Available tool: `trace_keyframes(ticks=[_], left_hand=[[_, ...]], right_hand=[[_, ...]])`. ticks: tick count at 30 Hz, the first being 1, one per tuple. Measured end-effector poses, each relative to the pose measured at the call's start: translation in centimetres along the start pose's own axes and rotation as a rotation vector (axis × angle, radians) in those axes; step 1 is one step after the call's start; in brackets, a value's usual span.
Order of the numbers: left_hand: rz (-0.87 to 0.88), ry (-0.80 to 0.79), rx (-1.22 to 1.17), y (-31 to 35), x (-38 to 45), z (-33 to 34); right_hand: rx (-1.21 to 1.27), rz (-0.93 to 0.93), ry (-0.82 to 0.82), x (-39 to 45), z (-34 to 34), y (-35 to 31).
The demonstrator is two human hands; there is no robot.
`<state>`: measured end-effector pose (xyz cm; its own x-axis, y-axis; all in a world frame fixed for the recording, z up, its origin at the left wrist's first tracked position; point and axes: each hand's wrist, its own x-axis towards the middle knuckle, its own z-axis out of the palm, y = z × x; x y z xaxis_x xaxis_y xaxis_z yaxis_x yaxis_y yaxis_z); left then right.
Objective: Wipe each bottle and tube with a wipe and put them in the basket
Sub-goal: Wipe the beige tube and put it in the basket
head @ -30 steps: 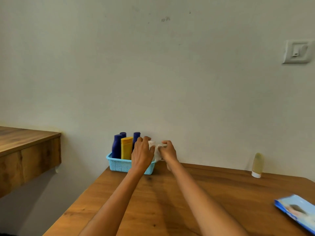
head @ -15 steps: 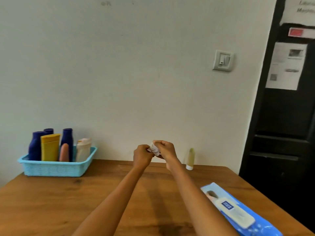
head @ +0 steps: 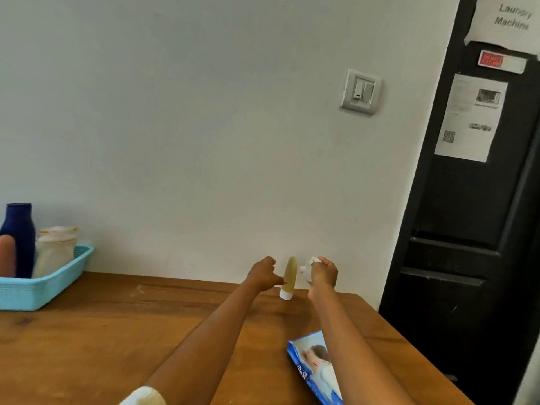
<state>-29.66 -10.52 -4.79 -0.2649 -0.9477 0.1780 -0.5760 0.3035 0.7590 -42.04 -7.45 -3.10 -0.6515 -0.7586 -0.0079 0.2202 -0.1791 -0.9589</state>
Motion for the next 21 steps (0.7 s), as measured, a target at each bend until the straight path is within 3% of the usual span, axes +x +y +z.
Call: trace_keyframes(ticks=[4, 14, 21], left_hand=[[-0.016, -0.134, 0.02, -2.5, 2.1, 2.0], [0.039, -0.004, -0.375, -3.5, 3.8, 6.2], [0.037, 0.147, -0.632, -3.0, 1.2, 2.0]], right_hand=[[0.001, 0.049, -0.015, 2.2, -0.7, 1.3], [0.013, 0.059, -0.051, 3.5, -1.5, 2.8], [0.1, 0.009, -0.022, 0.0, 0.3, 2.1]])
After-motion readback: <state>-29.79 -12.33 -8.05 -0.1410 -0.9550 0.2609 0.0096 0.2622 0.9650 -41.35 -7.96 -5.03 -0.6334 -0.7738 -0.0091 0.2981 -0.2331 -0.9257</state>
